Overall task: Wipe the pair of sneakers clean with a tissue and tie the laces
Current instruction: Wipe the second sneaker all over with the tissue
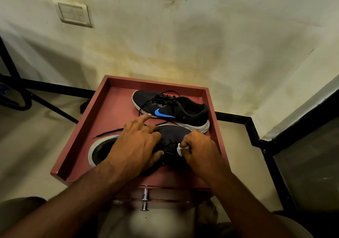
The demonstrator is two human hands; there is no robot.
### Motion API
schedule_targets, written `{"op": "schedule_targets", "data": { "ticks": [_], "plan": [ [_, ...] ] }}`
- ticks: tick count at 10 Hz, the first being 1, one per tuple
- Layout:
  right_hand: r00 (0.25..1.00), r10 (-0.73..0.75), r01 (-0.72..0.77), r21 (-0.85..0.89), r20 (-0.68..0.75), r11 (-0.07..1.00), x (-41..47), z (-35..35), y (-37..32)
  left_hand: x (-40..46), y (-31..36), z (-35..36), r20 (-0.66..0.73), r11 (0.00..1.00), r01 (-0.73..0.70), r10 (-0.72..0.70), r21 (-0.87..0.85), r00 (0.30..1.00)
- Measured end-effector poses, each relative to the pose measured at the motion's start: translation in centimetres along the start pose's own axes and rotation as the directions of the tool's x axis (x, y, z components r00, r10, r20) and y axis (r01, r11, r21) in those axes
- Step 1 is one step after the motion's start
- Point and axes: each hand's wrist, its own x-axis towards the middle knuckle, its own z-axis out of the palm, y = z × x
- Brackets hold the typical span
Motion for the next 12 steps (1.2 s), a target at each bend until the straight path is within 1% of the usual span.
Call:
{"op": "schedule_targets", "data": {
  "ticks": [1, 2, 3, 4, 5, 6, 7, 8, 9, 10, 11, 12],
  "plan": [
    [1.000, 0.019, -0.018, -0.012, 0.023, 1.000, 0.4, 0.7, -0.2, -0.4, 0.3, -1.8, -0.032, 0.980, -0.189, 0.187, -0.067, 0.982],
    [1.000, 0.022, -0.022, -0.042, 0.015, 0.999, 0.4, 1.1, -0.4, -1.1, 1.0, -1.9, 0.036, 0.961, -0.267, 0.270, -0.075, 0.962],
    [1.000, 0.013, -0.013, -0.038, 0.003, 0.999, 0.4, 1.5, -0.2, -1.8, 1.1, -2.3, 0.075, 0.971, -0.207, 0.217, -0.122, 0.973],
    [0.999, 0.037, -0.036, -0.026, 0.031, 0.999, 1.0, 2.2, 0.1, -1.7, 0.4, -3.1, 0.075, 0.918, -0.136, 0.176, -0.373, 0.982],
    [1.000, 0.028, -0.029, -0.041, -0.013, 0.999, 1.2, 2.6, 0.1, -1.4, -1.2, -3.9, -0.041, 0.856, -0.022, 0.001, -0.516, 0.999],
    [0.999, 0.018, -0.018, 0.005, -0.043, 1.000, 1.1, 3.1, 0.3, -1.1, -4.0, -4.5, -0.102, 0.880, 0.314, -0.371, -0.356, 0.923],
    [0.999, 0.014, -0.013, 0.019, -0.046, 1.000, 1.0, 2.8, 0.0, -1.0, -6.7, -3.6, -0.164, 0.851, 0.510, -0.524, -0.123, 0.836],
    [1.000, 0.018, -0.018, -0.022, -0.002, 1.000, 1.1, 2.5, -0.3, -0.2, -6.2, -2.4, -0.300, 0.932, 0.362, -0.352, -0.023, 0.887],
    [0.999, 0.008, -0.010, -0.044, -0.045, 0.999, 1.0, 2.4, -0.8, 0.9, -4.1, -1.8, -0.188, 0.991, 0.116, -0.128, -0.069, 0.974],
    [0.990, -0.007, -0.001, -0.060, -0.142, 0.998, 0.6, 2.1, -1.0, 1.8, -4.0, -0.3, 0.106, 0.980, 0.198, -0.196, -0.013, 0.975],
    [0.954, 0.029, -0.012, 0.058, -0.300, 0.998, 0.7, 1.2, -1.0, 2.4, -4.4, 0.0, 0.287, 0.956, 0.243, -0.282, 0.165, 0.915],
    [0.924, 0.077, -0.004, 0.191, -0.374, 0.982, 1.0, 0.5, -0.5, 2.5, -3.2, -0.2, 0.297, 0.935, 0.246, -0.319, 0.257, 0.900]
  ]
}}
